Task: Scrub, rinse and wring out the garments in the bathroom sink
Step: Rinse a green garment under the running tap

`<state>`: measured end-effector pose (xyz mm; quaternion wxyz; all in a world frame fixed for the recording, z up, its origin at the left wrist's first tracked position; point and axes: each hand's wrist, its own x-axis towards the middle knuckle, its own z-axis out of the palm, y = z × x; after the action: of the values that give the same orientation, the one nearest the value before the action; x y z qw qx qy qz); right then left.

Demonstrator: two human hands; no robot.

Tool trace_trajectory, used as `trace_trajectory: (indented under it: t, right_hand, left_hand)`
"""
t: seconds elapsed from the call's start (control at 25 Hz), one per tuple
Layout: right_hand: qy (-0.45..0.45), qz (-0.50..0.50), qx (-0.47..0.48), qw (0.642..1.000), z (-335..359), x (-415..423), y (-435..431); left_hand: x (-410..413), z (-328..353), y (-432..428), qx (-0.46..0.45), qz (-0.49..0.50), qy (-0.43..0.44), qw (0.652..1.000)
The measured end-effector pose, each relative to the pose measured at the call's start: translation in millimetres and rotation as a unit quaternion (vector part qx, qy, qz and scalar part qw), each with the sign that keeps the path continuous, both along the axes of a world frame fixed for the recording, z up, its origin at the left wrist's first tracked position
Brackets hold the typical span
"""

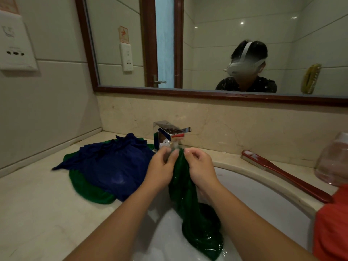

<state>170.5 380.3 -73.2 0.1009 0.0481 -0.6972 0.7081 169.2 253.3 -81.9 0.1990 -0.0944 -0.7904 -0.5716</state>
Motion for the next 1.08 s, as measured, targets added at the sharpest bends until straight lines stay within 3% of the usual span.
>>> trace_trajectory:
  t: [0.24,0.4,0.64,0.88,1.08]
  right_hand:
    - [0.017,0.036,0.095,0.995,-3.0,6.2,-5.2]
    - [0.006,0.006,0.070,0.997,3.0,2.6,2.8]
    - [0.021,0.008,0.003,1.000,18.0,-0.8,1.6]
    - [-0.039,-0.052,0.091,0.994,0.9,-9.5,6.1]
    - [-0.022,0.009,0.127,0.992,-3.9,2.6,-6.4]
  left_hand:
    - [5.9,4.4,-2.3,0.030,0.040,0.017,0.999]
    - [9.0,8.8,-1.9,0.048,0.036,0.015,0.998]
    - [2.8,-2.5,-0.7,-0.042,-0.062,-0.135,0.988]
    - [-2.4,-3.3,-0.1,-0.032,0.067,0.011,0.997]
    - [-2.3,-3.6,-1.0,0.005,0.087,0.010,0.996]
